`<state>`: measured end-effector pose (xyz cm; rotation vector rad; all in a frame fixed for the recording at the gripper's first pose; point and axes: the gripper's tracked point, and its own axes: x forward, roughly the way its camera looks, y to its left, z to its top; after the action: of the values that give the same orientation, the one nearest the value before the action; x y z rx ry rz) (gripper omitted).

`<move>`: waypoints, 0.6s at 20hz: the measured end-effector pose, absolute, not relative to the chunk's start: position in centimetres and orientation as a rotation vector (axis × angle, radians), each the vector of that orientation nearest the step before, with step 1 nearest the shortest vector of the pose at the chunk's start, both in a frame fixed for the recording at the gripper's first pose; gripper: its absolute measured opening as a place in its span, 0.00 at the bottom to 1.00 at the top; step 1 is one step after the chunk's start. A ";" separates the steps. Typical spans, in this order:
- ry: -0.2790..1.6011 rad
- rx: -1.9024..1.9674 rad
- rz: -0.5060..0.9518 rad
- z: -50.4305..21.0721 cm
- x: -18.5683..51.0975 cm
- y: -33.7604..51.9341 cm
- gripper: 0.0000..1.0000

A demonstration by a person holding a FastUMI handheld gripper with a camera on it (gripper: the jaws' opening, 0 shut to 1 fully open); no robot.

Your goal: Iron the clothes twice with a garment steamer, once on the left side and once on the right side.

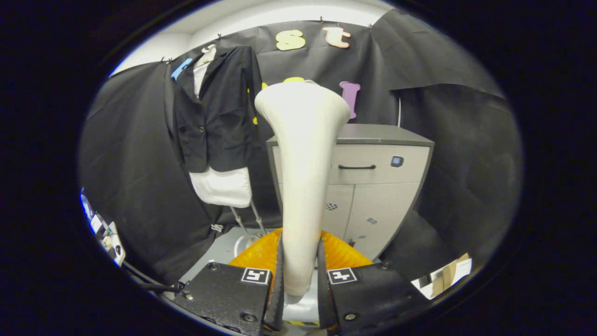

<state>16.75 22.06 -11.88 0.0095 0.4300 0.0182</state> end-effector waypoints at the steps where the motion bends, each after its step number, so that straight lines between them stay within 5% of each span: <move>1: 0.429 0.019 0.015 -11.6 16.4 21.7 0.32; 12: 0.434 0.033 -0.026 -11.3 14.3 15.8 0.32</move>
<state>14.34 15.81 -11.33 0.0331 0.4341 -0.0258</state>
